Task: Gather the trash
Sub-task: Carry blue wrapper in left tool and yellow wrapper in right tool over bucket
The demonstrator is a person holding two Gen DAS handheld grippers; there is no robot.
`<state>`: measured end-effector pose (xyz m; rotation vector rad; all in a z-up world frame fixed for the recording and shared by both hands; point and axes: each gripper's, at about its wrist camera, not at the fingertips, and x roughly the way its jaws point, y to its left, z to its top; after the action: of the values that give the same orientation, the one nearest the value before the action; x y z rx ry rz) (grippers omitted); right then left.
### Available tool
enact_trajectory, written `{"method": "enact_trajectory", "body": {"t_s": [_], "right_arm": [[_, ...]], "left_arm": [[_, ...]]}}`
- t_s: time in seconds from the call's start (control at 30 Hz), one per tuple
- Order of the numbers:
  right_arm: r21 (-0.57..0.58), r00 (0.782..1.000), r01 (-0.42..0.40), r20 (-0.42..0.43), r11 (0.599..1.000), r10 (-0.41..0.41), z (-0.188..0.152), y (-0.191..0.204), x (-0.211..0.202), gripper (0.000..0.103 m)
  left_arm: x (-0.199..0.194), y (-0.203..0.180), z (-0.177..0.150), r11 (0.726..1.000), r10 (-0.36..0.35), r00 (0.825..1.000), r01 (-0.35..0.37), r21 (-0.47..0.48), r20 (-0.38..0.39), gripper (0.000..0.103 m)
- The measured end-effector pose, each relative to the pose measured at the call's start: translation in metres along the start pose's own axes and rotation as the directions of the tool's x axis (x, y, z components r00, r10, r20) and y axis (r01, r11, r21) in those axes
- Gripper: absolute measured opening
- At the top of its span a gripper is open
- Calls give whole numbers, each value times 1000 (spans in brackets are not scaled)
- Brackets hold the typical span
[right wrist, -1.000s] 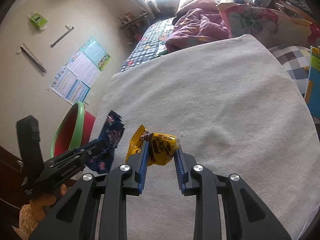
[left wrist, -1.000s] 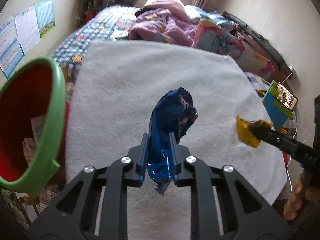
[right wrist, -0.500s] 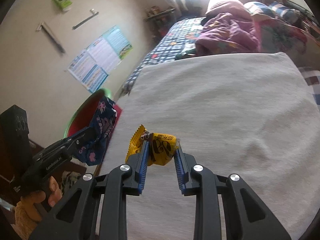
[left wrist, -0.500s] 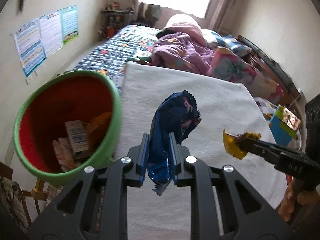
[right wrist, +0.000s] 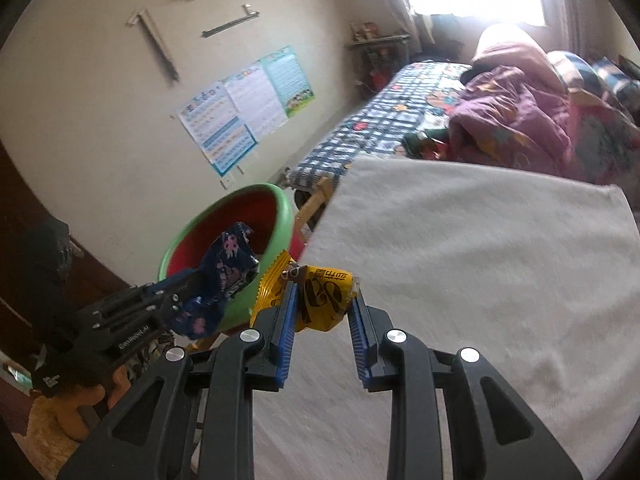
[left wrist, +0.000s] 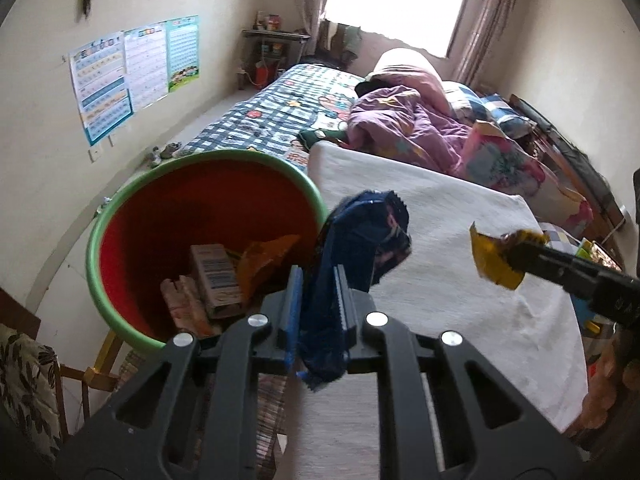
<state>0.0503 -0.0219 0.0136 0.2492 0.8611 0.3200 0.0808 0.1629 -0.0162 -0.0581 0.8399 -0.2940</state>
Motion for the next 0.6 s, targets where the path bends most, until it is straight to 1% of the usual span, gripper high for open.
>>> {"method": "enact_trajectory", "body": {"t_s": [0.27,0.6], "right_arm": [[-62,999,-40,-9,997,40,21,18,15,25],[-131,998,-64,-34,989,60,38,35,35,26]], "left_arm": [[-4,19,4,999,26,999,-25,-35,22,14],[1,56,13,991,101,994,-98,-90,30,14]]}}
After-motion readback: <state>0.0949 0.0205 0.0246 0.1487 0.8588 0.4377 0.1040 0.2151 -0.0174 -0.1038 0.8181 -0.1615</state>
